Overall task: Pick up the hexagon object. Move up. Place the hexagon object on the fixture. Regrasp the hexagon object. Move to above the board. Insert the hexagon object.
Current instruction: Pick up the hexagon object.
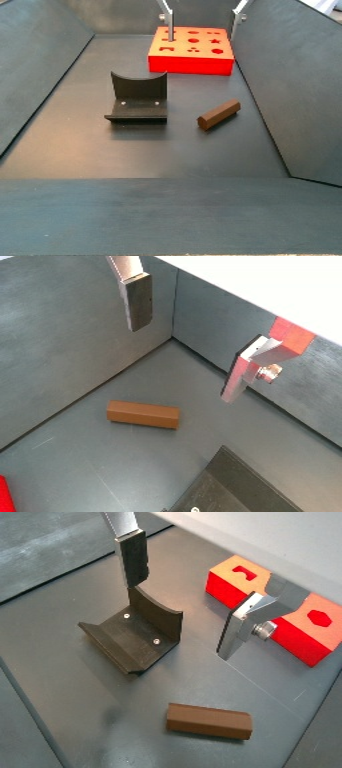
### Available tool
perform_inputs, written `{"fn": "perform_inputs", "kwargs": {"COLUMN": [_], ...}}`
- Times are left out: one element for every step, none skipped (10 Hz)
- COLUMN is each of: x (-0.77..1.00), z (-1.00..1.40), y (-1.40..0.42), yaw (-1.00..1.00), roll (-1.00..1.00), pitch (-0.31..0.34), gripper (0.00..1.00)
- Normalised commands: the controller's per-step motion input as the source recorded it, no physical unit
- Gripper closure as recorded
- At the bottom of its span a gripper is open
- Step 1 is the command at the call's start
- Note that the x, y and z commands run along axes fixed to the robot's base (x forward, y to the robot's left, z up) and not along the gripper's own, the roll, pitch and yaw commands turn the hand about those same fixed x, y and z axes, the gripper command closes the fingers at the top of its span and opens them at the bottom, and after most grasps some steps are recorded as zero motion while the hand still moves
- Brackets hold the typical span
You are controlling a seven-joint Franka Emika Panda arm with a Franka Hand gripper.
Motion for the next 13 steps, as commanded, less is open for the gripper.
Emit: {"fn": "perform_inputs", "kwargs": {"x": [-0.21, 0.00, -0.19, -0.48, -0.24, -0.35, -0.36, -0.34, -0.25, -0.15, 0.00, 0.32, 0.43], "z": [0.00, 0.00, -0.07, -0.20, -0.73, -0.81, -0.91, -0.91, -0.89, -0.90, -0.79, -0.75, -0.78], "y": [0.00, 0.00, 0.00, 0.00, 0.20, 0.16, 0.12, 0.12, 0.08, 0.04, 0.00, 0.00, 0.02], "yaw": [-0.08, 0.00, 0.00, -0.12, -0.51, -0.71, -0.82, -0.83, -0.89, -0.96, -1.00, -0.84, -0.78], "roll": [0.02, 0.00, -0.10, 0.08, -0.03, 0.00, 0.00, 0.00, 0.00, 0.00, 0.00, 0.00, 0.02], "pitch": [-0.029, -0.013, -0.106, -0.080, -0.163, -0.151, -0.109, -0.106, -0.119, -0.107, -0.073, -0.019, 0.000], "gripper": [0.00, 0.00, 0.00, 0.00, 0.00, 0.00, 0.00, 0.00, 0.00, 0.00, 0.00, 0.00, 0.00]}}
